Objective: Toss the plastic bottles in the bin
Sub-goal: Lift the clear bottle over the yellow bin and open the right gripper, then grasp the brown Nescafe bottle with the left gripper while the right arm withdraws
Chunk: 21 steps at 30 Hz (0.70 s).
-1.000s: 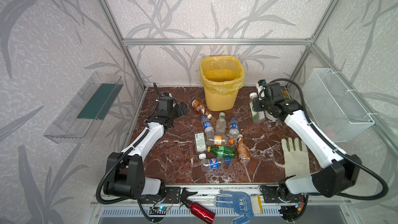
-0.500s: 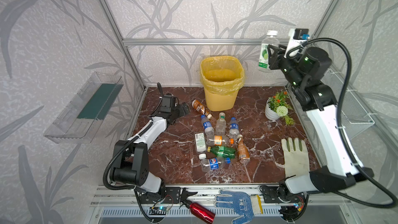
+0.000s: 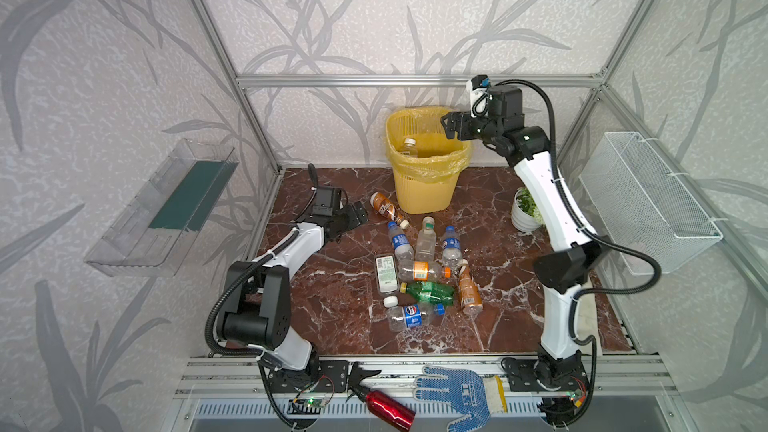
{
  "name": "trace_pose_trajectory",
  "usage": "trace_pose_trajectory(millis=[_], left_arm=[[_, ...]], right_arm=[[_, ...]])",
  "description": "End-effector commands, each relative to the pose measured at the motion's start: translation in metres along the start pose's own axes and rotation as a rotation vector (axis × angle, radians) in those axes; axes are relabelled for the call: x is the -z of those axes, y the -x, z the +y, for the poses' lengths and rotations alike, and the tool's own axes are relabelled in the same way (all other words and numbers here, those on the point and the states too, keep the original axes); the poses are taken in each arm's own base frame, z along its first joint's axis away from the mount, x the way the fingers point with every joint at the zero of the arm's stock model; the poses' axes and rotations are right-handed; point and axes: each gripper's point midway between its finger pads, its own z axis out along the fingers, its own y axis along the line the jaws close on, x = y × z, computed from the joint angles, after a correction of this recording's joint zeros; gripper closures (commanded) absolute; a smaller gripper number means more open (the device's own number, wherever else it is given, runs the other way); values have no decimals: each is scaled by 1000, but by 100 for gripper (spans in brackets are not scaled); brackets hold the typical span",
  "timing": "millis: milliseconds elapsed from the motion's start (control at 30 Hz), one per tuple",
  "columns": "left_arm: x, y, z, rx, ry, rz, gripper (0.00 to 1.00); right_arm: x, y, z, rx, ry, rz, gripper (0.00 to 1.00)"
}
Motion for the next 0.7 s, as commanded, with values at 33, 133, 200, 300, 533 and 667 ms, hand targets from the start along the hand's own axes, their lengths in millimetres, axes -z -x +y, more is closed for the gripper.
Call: trace_pose_trajectory(millis=[33,133,200,300,533,667], left_arm=[[1,8,-11,45,-52,-14,2],[-4,9,-21,70,-91,-4,3],[-9,9,-28,82,-114,9,3],[-19,9,-38,100,-140,21,4],[-49,7,-56,184,-169,62,5],[-68,10,-65,260,-195,79,5]], right_arm=[[72,65,19,30,44,-285,5],[80,42,12,33,35,-253,5],[83,24,2,12,20,-237,4],[83,-16,-22,-55,-9,-186,4],[97,-122,-80,-157,-161,-30,4],[114,-180,-109,-242,-242,45,4]])
